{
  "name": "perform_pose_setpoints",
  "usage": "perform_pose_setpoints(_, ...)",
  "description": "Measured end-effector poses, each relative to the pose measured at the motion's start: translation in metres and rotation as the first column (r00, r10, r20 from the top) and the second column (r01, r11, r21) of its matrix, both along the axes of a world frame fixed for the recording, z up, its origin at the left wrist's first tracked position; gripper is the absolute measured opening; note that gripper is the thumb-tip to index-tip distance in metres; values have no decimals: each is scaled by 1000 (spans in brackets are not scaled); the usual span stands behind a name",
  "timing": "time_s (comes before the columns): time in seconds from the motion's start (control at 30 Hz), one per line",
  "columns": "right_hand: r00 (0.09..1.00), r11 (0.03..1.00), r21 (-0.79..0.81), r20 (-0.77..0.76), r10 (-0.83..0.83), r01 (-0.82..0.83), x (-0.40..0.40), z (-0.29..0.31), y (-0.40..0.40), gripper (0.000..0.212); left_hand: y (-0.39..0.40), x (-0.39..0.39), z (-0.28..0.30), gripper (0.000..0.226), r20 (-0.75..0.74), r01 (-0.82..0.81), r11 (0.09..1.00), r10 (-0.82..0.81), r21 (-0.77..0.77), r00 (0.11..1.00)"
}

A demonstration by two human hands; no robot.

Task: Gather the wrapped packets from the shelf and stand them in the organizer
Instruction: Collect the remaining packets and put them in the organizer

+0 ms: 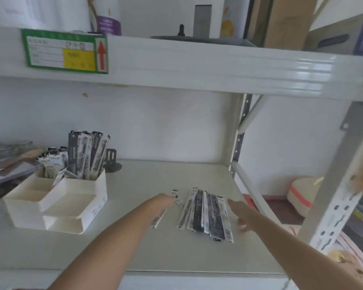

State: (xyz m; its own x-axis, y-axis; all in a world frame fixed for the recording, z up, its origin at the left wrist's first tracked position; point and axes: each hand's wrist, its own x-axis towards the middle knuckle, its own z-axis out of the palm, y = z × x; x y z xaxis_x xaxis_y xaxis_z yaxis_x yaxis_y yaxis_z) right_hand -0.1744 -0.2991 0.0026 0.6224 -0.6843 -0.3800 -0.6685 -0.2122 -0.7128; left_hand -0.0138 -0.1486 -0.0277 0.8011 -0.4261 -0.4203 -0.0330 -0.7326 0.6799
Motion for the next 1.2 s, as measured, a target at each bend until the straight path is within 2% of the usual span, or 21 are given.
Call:
perform_pose_setpoints(0.03,999,999,40,38,-23,22,0,-3,-2,51,-6,-6,2,60,37,-5,999,4,49,999)
perform_pose_setpoints(0.13,989,988,145,128,-77,59,1,-9,-3,34,-22,-22,1,82,29,-23,1000,22,19,999)
perform_pose_setpoints(0.27,982,972,234,183,-36,-8,10,-10,-1,16,-50,-44,2,82,28,-26,999,26,24,999)
perform_pose_setpoints(0.4,980,970,242,197,-27,-22,26,-18,-3,22,-90,-49,-8,97,25,-34,999,35,-26,999)
perform_pose_setpoints(0.43,973,965,260,223,-53,-7,30,-20,-4,22,-101,-49,-12,93,32,-57,998,58,-27,998)
perform_pose_setpoints(0.53,950,921,390,277,-144,26,40,-26,-6,24,-113,-62,0,63,15,-140,989,141,-48,990)
perform_pose_setpoints(0.6,928,857,515,307,-210,23,43,-28,-7,31,-116,-68,7,48,39,-194,979,196,-56,980)
perform_pose_setpoints(0.67,912,803,595,320,-256,17,45,-31,-9,29,-123,-66,4,40,62,-223,973,227,-67,972)
perform_pose_setpoints(0.8,899,792,608,314,-306,57,50,-45,-6,20,-115,-65,2,39,144,-186,979,197,-83,970)
perform_pose_setpoints(0.97,898,815,577,331,-289,49,56,-52,-4,19,-104,-58,-8,41,81,-168,982,175,-82,981)
perform_pose_setpoints(1.1,911,855,518,362,-199,-19,63,-41,6,39,-86,-52,-8,36,100,-198,971,212,-134,972)
perform_pose_setpoints(1.2,908,907,404,413,-67,-117,73,-23,23,37,-59,-44,3,39,76,-183,949,209,-257,975)
